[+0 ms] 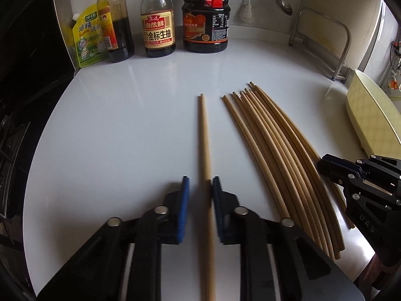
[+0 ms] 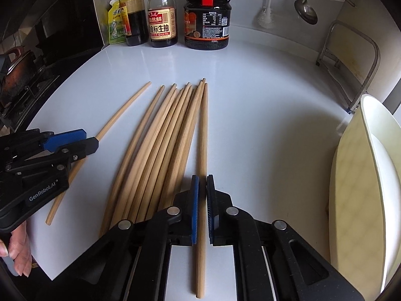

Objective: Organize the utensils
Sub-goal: 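Close the left gripper on one chopstick while the right gripper closes on another, then lift and carry both held chopsticks over the white water basin, then open both grippers to drop the chopsticks into the basin, then move both open grippers back to the chopstick pile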

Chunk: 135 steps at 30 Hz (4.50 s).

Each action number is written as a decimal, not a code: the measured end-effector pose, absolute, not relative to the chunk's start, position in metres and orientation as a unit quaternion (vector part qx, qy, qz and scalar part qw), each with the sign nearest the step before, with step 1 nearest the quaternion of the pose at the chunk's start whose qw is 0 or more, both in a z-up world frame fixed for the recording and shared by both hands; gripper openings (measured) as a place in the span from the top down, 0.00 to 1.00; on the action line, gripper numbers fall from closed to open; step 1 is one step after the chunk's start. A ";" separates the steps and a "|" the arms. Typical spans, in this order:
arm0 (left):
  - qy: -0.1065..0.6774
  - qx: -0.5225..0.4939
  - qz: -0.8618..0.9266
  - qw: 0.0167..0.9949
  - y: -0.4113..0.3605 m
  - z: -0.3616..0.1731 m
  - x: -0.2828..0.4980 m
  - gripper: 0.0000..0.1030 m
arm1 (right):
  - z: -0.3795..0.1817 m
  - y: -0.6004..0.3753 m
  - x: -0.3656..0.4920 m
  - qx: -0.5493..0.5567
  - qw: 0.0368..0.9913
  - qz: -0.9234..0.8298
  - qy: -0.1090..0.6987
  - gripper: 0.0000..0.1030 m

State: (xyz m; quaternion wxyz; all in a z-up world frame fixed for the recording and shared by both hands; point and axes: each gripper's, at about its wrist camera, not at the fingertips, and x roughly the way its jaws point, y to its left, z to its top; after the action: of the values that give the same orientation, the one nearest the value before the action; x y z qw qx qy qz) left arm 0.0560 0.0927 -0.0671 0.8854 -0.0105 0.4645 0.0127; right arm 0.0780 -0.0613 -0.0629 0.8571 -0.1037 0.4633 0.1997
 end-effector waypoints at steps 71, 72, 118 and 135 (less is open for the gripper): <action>0.403 0.061 -0.236 0.882 -0.182 0.034 0.151 0.35 | 0.012 -0.329 0.067 0.148 0.911 -0.083 0.377 0.69; 0.403 0.056 -0.232 0.884 -0.177 0.037 0.152 0.35 | 0.013 -0.328 0.066 0.148 0.911 -0.082 0.375 0.69; 0.397 0.022 -0.015 0.918 0.114 -0.014 0.088 0.21 | -0.012 -0.103 0.072 0.042 0.906 0.133 0.400 0.55; 0.407 0.000 0.039 0.913 0.107 -0.033 0.067 0.20 | -0.034 -0.079 0.072 0.001 0.876 0.207 0.435 0.55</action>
State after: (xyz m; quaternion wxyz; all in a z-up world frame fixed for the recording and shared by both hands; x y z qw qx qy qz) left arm 0.0674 0.1071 -0.0327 0.9126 0.0005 0.4071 0.0385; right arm 0.0721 -0.0793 -0.0336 0.8763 0.0009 0.4349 0.2073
